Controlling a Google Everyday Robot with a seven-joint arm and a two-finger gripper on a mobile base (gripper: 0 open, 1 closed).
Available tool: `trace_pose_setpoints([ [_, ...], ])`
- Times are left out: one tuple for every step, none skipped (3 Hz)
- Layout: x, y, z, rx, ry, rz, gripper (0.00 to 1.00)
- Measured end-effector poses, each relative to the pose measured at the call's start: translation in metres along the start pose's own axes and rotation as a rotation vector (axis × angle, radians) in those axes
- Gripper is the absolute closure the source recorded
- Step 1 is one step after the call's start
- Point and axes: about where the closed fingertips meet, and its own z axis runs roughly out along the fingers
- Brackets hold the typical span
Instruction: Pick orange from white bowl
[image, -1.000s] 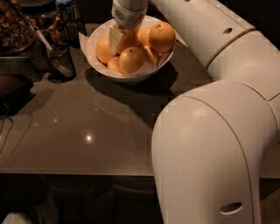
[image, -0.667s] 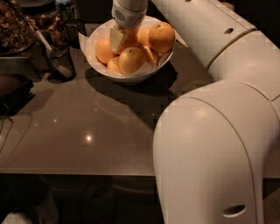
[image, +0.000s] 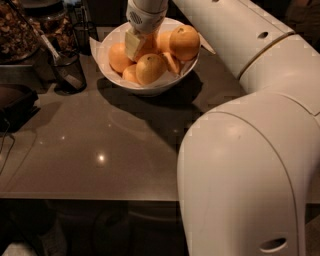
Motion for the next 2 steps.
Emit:
trace_pose_setpoints([
  [-0.008,0.001,-0.019,-0.019,-0.081,0.007,1.00],
  [-0.016,0.005,-0.042,-0.037,-0.163,-0.004,1.00],
])
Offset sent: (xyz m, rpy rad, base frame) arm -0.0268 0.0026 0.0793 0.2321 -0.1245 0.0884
